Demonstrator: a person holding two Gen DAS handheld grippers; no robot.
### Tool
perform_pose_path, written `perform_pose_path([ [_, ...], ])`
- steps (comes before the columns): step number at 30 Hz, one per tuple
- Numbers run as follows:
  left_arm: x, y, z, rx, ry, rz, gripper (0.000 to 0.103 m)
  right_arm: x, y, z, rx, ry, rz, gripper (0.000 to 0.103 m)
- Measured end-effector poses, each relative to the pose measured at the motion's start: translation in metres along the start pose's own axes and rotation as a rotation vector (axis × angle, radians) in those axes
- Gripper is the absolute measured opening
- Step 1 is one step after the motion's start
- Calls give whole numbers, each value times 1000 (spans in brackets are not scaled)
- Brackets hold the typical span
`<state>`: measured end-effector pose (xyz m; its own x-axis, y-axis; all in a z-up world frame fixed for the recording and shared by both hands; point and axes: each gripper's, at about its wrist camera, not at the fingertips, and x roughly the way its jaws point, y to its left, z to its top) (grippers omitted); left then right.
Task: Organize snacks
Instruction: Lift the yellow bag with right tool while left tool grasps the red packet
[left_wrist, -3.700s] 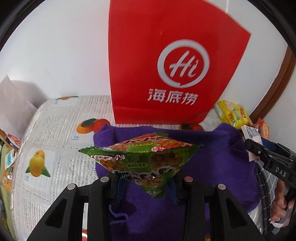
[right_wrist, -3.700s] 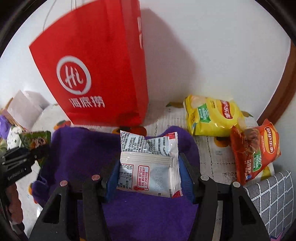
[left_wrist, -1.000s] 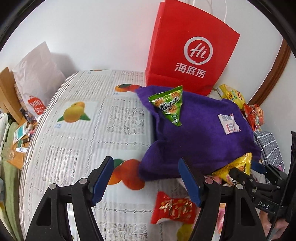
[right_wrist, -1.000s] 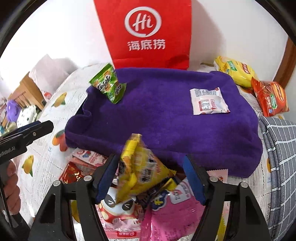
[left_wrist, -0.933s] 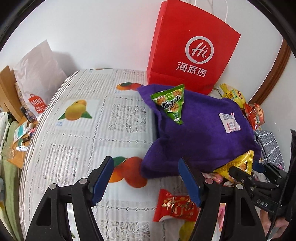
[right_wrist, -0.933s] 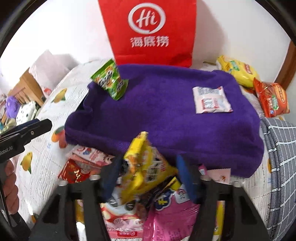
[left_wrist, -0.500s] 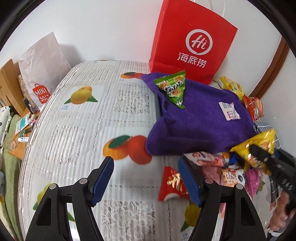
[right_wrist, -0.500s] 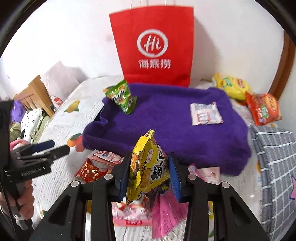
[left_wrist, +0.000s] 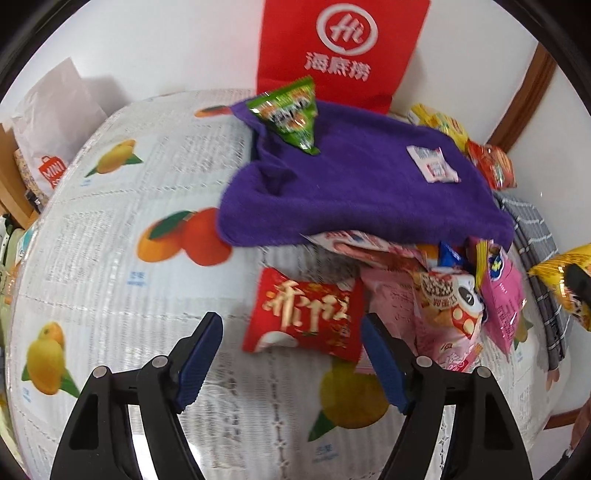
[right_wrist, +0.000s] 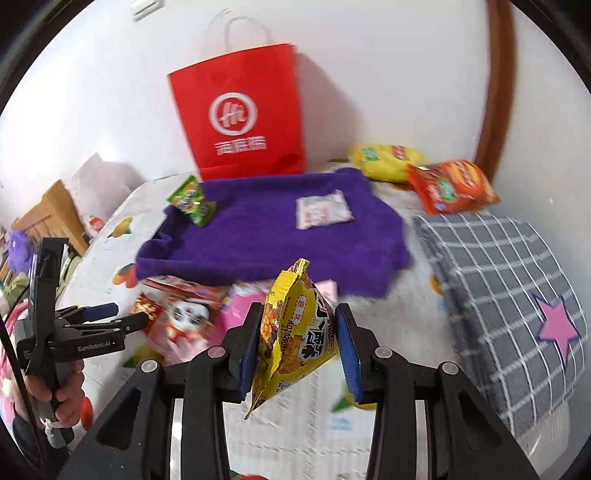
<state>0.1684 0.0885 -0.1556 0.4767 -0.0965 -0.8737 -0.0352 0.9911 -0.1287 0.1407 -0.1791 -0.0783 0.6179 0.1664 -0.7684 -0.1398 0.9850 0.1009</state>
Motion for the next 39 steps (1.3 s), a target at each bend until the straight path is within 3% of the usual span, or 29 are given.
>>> perform_pose_path([
  [5,14,-10,-3,20,13,39,79,2,-27,-19,22,25,-21,39],
  [11,24,-23,-4,79,-6,126,85,19,-35,-46,12,61,-3,39],
  [13,24,-22,-3,70,-14,124,85,23,-35,-56,2,61,8,39],
  [15,22,-20,-3,62,-17,116,83,26,-36,-64,-8,71,0,39],
  [21,15,-11,-3,39,-38,126,54,24,-43,-78,-6,80,5,42],
  [26,9,-1,-3,-2,-39,83,51,27,-47,-83,23,103,4,46],
  [30,0,-2,-5,-6,-55,70,50,23,-49,-85,44,90,8,37],
  [39,-32,-2,-9,-10,-115,28,50,1,-43,-69,27,31,8,37],
])
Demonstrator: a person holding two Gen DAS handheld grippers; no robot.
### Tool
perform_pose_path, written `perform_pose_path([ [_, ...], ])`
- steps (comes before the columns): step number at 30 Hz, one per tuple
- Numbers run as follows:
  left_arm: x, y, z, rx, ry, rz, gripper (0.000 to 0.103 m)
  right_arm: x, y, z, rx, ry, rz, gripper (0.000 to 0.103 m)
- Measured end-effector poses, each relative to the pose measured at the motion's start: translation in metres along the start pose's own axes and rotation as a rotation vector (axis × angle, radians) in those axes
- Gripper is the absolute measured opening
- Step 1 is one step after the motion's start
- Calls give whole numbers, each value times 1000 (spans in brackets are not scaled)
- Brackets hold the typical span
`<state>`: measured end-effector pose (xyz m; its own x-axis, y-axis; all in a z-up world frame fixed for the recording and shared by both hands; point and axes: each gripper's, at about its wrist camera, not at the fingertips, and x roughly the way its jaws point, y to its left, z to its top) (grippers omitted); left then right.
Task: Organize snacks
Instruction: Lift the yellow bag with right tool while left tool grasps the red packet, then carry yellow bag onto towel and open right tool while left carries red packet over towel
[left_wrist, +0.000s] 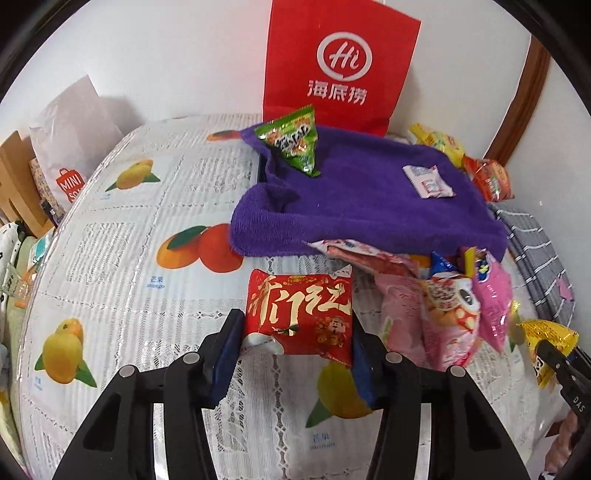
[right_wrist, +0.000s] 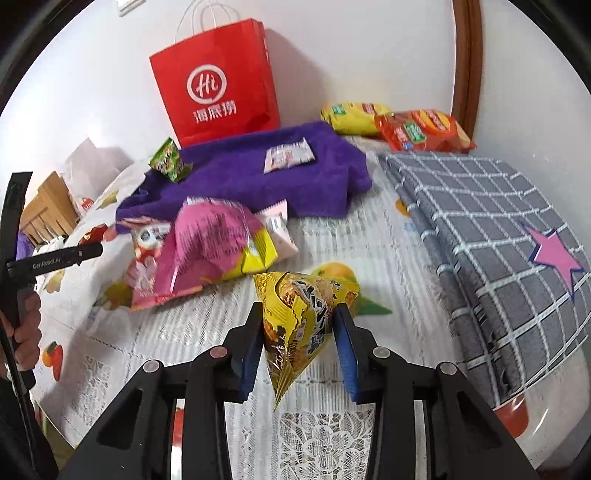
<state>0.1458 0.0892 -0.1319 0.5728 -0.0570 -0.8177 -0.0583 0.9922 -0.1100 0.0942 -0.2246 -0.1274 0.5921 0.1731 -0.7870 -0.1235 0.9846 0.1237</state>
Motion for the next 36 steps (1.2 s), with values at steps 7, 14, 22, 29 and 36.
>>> perform_pose_path([
  [7,-22,-4,6,5,-70,-71,50,-11,0,24,13,-64,-35,37],
  [14,-33,-16,19,46,-108,-53,50,-1,0,57,70,-84,-1,37],
  [22,-25,-14,39,35,-117,-34,51,13,10,99,73,-87,74,37],
  [29,-9,-9,66,11,-117,-30,50,46,13,138,89,-86,93,39],
  [36,11,-22,92,39,-141,16,51,87,16,159,72,-70,107,39],
])
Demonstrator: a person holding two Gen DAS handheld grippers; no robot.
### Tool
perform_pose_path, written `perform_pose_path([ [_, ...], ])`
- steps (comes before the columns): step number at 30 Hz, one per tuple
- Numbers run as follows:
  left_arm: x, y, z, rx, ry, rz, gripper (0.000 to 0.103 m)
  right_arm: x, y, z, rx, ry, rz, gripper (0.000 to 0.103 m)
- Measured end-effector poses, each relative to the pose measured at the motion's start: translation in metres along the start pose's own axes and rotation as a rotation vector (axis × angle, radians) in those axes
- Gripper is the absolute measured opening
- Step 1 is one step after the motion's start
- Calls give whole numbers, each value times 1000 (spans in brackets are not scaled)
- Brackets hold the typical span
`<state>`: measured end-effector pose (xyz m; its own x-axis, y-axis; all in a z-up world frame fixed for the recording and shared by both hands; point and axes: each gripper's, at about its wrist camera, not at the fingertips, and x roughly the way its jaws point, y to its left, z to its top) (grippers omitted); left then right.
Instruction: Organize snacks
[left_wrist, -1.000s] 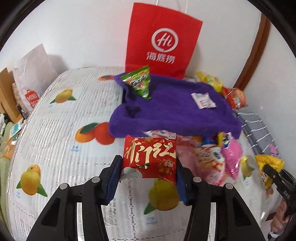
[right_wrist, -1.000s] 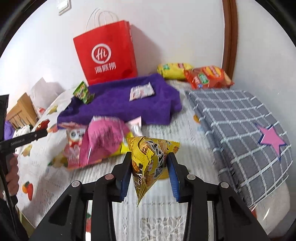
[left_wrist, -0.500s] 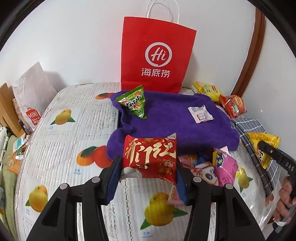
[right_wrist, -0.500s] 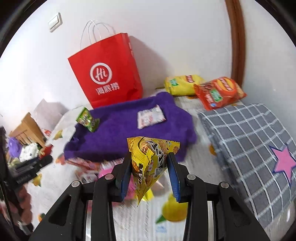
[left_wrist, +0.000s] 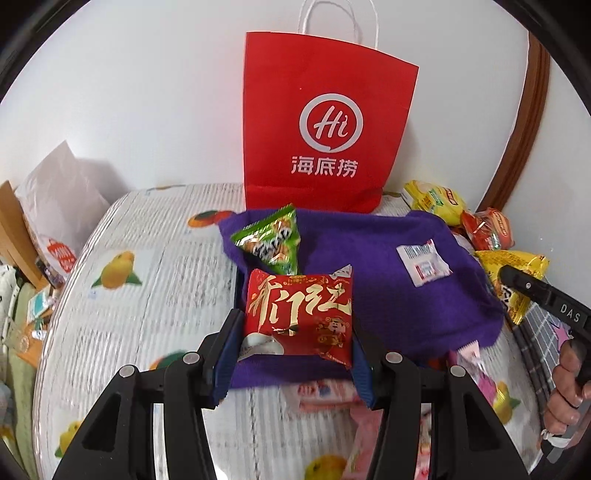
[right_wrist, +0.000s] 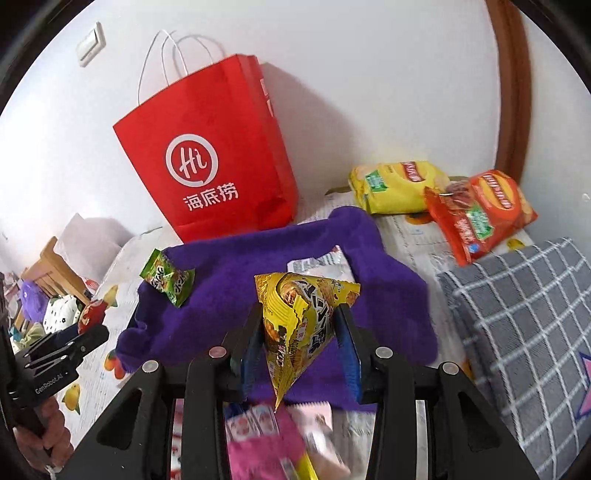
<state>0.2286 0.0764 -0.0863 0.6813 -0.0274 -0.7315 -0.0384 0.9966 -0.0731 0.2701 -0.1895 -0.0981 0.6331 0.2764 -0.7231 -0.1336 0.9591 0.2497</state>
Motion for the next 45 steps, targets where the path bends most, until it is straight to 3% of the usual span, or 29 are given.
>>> perform_pose_path([
  [7,33,-18,15,66,-13,54,51,30,9,-1,-52,-22,11,39],
  [14,61,-13,9,10,19,18,51,40,3,-10,-54,3,7,32],
  [25,69,-6,3,-28,37,-19,51,46,0,-18,-53,24,9,31],
  [33,73,-5,3,-39,50,-25,51,47,-1,-19,-43,39,1,59],
  [37,74,-6,2,-36,52,-12,53,40,0,-18,-52,0,-31,65],
  [39,76,-7,1,-32,59,-10,53,37,1,-18,-54,-11,-43,75],
  [45,81,-9,0,-25,73,-5,54,33,8,-18,-64,-28,-110,84],
])
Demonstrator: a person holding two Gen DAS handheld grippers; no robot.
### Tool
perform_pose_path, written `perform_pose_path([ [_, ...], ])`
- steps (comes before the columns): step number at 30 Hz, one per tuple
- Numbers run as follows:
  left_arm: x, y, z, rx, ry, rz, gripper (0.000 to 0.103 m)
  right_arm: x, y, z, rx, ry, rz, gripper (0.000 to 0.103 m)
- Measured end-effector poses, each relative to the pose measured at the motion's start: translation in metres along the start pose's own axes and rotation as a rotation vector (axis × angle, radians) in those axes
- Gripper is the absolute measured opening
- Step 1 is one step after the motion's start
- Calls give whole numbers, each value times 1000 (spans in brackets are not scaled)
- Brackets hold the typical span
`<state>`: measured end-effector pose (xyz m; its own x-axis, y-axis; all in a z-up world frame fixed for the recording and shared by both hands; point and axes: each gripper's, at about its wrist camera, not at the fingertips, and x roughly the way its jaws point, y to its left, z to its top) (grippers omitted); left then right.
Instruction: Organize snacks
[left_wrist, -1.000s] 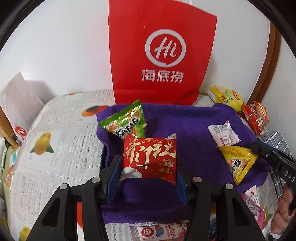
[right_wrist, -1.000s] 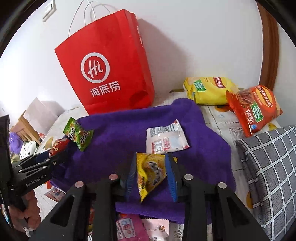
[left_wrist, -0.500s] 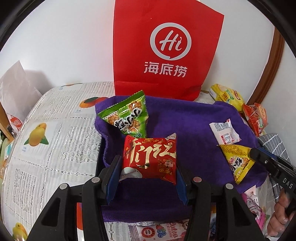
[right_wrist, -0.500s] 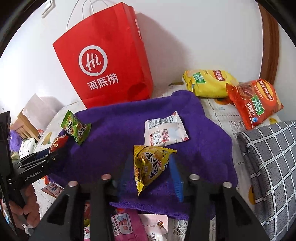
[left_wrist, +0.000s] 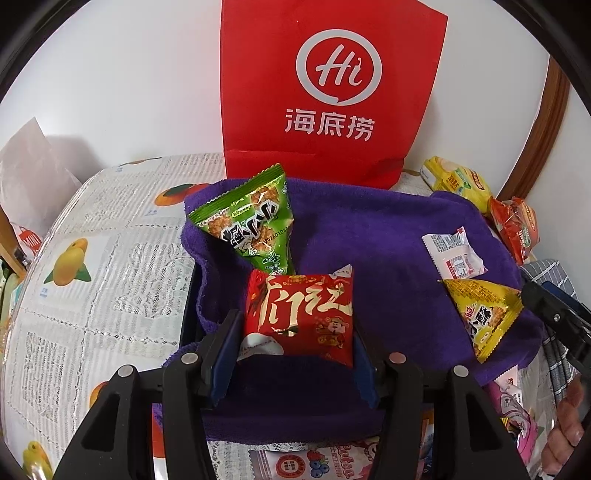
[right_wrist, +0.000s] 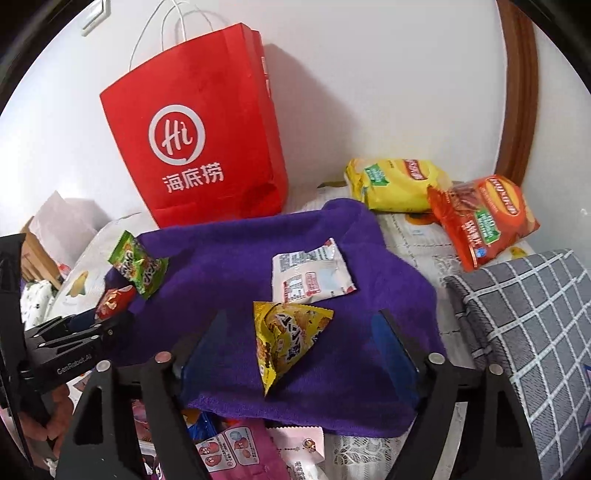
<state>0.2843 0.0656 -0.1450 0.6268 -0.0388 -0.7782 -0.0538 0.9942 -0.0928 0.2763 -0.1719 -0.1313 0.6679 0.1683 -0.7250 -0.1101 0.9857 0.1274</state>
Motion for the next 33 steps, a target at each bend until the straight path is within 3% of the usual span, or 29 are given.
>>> perform_pose_path([
  [8,2,1,1,-12,16,-15,62,5,-1,1,6,28,-40,84],
  [11,0,2,1,-24,14,-31,65,8,-4,3,16,54,-18,84],
  [22,-12,-1,1,-22,-25,-21,66,-7,-2,-3,-22,24,48,84],
  [28,-17,-5,0,-6,-40,-8,66,-33,-8,-28,-20,-7,135,84],
  [33,-25,-9,-2,3,-53,-9,66,-47,-22,-49,-6,13,94,81],
])
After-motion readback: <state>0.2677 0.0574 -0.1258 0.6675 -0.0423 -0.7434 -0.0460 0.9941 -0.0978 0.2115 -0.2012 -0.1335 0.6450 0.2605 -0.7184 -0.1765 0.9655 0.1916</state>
